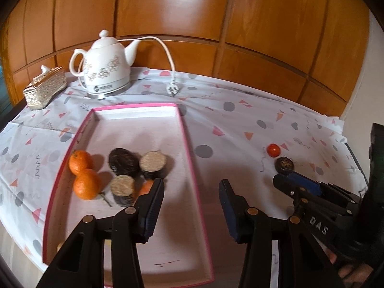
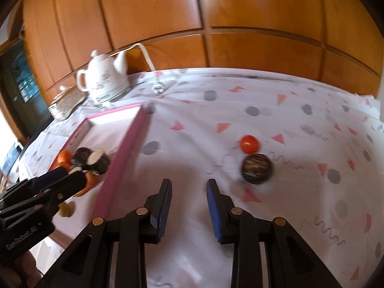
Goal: Organize fruits
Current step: 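Move the left tool to the dark round fruit and grasp it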
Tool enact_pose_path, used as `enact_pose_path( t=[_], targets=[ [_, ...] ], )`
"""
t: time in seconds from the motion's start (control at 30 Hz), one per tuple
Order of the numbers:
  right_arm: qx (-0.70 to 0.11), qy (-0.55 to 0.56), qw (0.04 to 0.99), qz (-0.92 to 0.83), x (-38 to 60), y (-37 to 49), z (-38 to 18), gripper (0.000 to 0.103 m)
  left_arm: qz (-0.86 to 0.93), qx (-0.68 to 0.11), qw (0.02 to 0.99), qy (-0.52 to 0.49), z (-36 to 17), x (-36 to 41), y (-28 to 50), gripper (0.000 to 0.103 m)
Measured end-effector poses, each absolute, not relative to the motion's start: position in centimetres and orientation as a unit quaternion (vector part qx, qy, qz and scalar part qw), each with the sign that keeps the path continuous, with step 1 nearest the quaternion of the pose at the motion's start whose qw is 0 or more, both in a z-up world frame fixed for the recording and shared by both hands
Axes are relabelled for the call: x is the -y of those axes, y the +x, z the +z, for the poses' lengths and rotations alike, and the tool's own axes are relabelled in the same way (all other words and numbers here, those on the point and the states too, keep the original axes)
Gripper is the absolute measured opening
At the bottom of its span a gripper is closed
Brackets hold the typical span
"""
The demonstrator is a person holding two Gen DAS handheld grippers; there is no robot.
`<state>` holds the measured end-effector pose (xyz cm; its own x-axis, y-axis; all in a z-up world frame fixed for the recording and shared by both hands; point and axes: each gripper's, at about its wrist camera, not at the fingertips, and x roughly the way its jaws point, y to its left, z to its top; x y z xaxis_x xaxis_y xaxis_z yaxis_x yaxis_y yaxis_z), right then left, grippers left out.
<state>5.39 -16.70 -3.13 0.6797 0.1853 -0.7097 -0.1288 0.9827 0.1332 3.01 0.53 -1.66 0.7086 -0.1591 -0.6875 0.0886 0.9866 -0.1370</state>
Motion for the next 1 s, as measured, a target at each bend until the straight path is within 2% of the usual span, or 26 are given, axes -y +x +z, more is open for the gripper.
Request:
enact_pose_path(
  t=[1.0],
  targets=[
    [-0.404,0.059,0.907,-0.097,28.4,6.0,-6.5,0.030,-0.199,-0.413,0.889,0.003,-3.6,10.8,6.9,0.048]
  ],
)
